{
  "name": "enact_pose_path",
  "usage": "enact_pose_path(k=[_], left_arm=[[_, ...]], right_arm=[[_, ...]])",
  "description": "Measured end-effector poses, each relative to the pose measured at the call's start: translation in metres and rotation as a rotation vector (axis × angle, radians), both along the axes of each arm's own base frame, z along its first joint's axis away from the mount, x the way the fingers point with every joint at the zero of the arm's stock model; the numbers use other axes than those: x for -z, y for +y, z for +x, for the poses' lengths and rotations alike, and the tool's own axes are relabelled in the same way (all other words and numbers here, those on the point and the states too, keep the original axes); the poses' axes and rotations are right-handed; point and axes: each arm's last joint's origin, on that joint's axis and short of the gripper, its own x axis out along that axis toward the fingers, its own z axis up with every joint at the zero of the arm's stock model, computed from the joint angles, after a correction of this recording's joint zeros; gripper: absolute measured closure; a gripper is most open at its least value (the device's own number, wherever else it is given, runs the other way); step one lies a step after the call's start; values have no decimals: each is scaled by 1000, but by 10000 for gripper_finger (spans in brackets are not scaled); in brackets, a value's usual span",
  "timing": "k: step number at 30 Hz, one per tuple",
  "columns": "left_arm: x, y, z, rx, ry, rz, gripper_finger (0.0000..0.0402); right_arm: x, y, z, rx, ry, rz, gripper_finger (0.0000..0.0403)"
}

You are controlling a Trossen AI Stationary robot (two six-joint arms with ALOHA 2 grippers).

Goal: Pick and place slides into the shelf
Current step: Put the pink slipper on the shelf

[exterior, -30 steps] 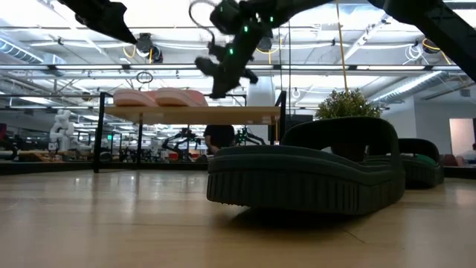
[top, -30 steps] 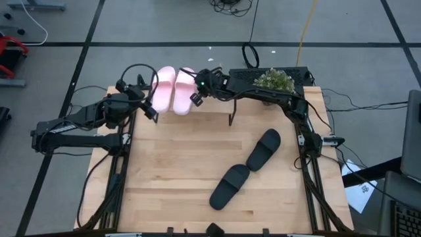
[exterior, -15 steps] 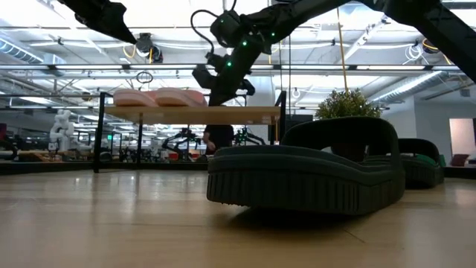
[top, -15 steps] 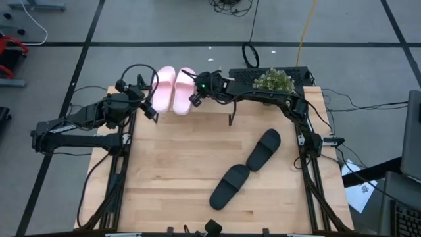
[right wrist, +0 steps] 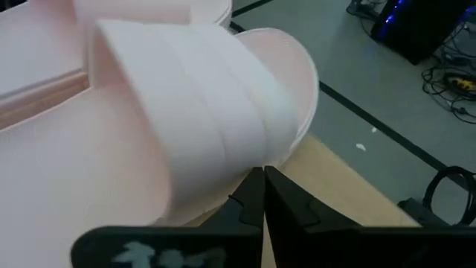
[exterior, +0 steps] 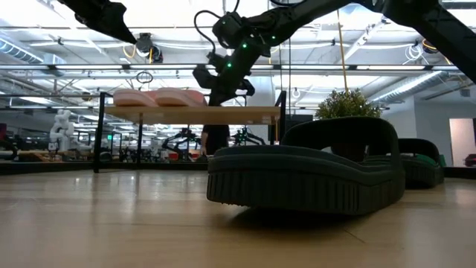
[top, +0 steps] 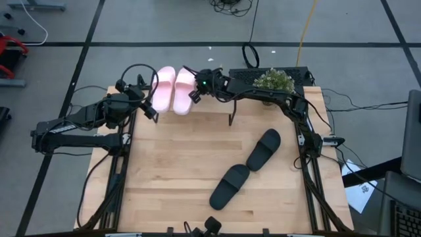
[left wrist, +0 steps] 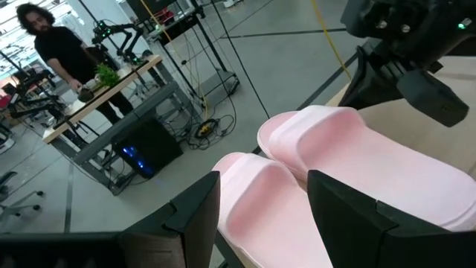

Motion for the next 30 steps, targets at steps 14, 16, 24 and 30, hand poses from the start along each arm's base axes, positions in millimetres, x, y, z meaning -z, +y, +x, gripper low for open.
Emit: enact_pose_path(k=[14, 16, 24, 30], left_arm=[[-3, 0, 1, 5, -32, 7, 192], [-3, 0, 1, 8, -30, 9, 192], [-3, 0, 1, 9, -31, 10, 192], [-3, 0, 1, 10, -32, 10, 192]], right_arm=[[-4, 0, 3, -3, -43, -17, 403], [-5, -1, 3, -6, -60, -22, 403], [-6, -1, 4, -9, -76, -26, 403], [-7, 0, 5, -20, -100, -6, 403]])
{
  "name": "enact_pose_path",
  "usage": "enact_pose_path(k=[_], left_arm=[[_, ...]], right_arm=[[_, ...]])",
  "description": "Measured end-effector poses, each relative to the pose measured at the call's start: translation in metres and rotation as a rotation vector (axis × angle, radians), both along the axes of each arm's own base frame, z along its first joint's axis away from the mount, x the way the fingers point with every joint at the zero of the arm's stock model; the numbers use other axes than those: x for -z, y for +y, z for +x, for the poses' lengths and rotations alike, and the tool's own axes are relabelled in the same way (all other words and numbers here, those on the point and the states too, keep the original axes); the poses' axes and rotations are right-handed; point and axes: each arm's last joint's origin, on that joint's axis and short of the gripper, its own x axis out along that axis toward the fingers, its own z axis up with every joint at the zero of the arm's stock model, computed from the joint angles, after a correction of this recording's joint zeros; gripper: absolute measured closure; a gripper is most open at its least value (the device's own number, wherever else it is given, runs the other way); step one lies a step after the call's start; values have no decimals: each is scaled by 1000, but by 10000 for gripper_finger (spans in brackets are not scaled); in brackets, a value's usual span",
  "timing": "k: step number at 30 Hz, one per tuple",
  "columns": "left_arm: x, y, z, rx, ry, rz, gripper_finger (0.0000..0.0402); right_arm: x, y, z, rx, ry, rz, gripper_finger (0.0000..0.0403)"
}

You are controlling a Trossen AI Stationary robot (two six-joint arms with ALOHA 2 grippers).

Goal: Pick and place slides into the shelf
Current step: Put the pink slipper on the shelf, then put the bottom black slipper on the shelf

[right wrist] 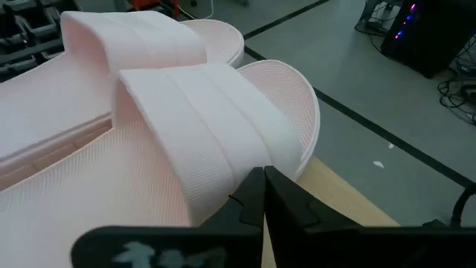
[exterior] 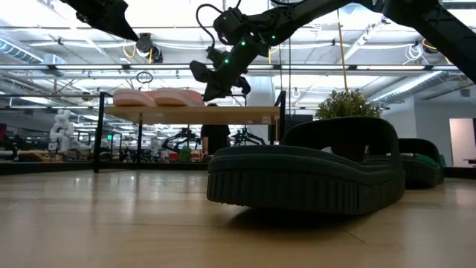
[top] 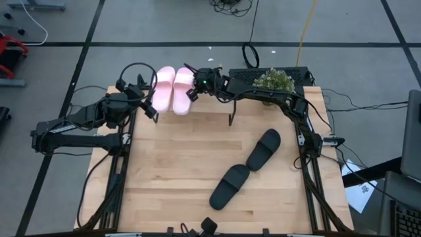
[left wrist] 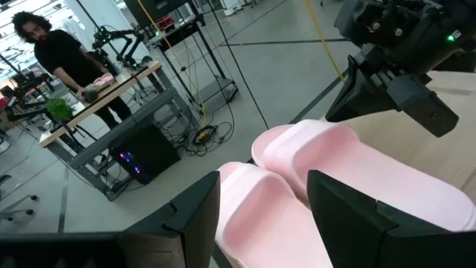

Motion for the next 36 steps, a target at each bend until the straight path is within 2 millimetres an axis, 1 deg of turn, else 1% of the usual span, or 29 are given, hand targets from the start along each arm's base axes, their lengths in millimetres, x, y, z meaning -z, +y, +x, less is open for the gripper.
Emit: enact_pose_path(k=[8, 19, 22, 26, 29, 32, 36], left_arm=[[0, 0, 0, 0, -5, 1, 192], [0, 0, 0, 0, -6, 0, 192], [0, 0, 0, 0, -6, 0, 192], [0, 0, 0, -1, -10, -2, 192], [0, 0, 0, -1, -11, -5, 192], [2, -1, 0, 20, -14, -32, 192], [7, -4, 1, 116, -16, -120, 192]], right_arm=[[-3, 0, 2, -22, -35, 0, 403], [-2, 0, 2, -24, -26, 0, 403], [-8, 2, -2, -26, -13, -3, 403], [-28, 8, -10, -8, -8, -50, 403], [-48, 18, -18, -1, 12, -114, 403], [-72, 36, -26, -45, 11, -164, 403], [-109, 74, -45, -139, 15, -216, 403]])
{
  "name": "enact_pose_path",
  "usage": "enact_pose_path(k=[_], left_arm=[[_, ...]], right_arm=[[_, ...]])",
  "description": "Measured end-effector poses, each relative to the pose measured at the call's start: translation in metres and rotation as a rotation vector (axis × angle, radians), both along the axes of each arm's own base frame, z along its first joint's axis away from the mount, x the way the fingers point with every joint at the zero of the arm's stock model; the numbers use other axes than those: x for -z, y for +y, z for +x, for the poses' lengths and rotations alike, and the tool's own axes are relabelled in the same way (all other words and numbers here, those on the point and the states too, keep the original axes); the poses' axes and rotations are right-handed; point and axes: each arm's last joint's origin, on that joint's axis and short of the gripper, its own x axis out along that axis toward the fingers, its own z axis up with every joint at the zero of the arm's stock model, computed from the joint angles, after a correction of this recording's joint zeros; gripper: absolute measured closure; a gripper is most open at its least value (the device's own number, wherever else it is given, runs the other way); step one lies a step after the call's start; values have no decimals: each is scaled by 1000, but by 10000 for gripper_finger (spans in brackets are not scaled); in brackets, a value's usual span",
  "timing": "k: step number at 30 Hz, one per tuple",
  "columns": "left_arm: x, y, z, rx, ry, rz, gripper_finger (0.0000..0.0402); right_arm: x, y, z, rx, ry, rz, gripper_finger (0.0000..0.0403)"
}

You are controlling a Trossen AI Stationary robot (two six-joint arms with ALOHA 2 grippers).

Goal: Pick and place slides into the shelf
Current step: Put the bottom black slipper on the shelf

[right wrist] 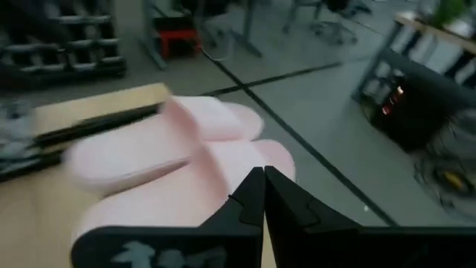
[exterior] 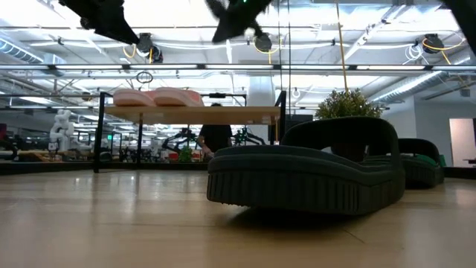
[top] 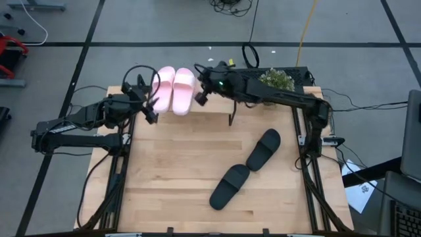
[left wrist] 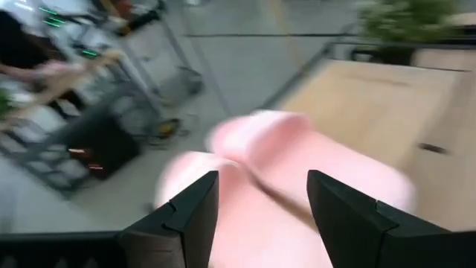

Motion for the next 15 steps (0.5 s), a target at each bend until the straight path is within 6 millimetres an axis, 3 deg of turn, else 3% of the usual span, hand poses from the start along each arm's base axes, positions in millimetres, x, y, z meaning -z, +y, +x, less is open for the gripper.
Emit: enact_pose_path(k=[7, 15], left_arm=[[6, -24, 15, 387, -52, -237, 192], [14, -91, 65, 838, -109, -220, 192]], right_arm=[[-60, 66, -39, -173, -74, -94, 403], [-108, 97, -87, -244, -226, -116, 403]])
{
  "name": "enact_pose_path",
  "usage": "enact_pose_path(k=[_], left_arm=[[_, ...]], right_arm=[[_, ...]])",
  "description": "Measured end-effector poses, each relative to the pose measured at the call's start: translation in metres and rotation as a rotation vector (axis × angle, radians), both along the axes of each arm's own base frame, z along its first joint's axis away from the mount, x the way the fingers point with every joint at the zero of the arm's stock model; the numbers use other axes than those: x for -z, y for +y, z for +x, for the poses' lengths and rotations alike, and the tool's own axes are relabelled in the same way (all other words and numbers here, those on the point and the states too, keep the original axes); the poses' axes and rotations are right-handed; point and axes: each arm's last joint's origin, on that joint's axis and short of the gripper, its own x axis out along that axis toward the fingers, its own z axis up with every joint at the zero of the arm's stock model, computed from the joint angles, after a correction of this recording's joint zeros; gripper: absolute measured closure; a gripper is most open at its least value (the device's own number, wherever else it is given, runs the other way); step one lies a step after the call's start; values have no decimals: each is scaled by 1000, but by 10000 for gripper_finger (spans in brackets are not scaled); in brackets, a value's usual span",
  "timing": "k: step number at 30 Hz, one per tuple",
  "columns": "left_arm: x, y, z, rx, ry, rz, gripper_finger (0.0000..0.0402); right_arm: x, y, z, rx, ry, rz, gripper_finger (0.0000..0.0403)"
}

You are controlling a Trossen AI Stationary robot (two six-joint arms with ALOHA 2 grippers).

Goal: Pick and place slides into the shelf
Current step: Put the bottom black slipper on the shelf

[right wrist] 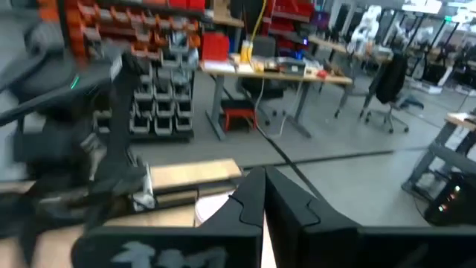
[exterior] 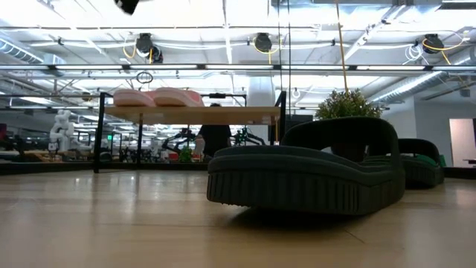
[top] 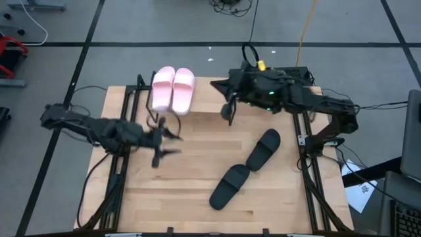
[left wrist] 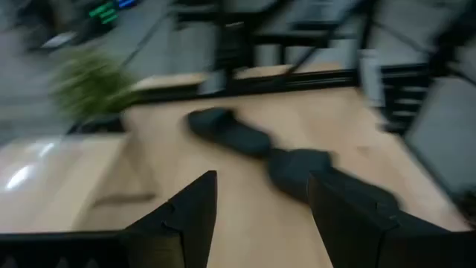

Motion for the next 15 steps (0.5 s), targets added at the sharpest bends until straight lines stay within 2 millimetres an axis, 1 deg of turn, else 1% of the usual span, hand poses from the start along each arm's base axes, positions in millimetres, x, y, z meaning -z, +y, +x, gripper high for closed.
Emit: enact_pose_path(k=[2, 4, 8, 11, 15], left_arm=[[6, -21, 12, 66, -8, 36, 192], [15, -41, 24, 96, -19, 79, 192], [43, -76, 51, 100, -21, 182, 192], [68, -94, 71, 116, -20, 245, 192], [97, -108, 94, 110, -53, 266, 192]], right_arm=[[-9, 1, -11, -1, -29, 0, 403], [-16, 1, -21, -1, -60, 11, 403], [-26, 2, -36, 3, -119, 58, 403], [-30, 3, -41, -3, -141, 78, 403], [-31, 5, -42, -10, -153, 84, 403]])
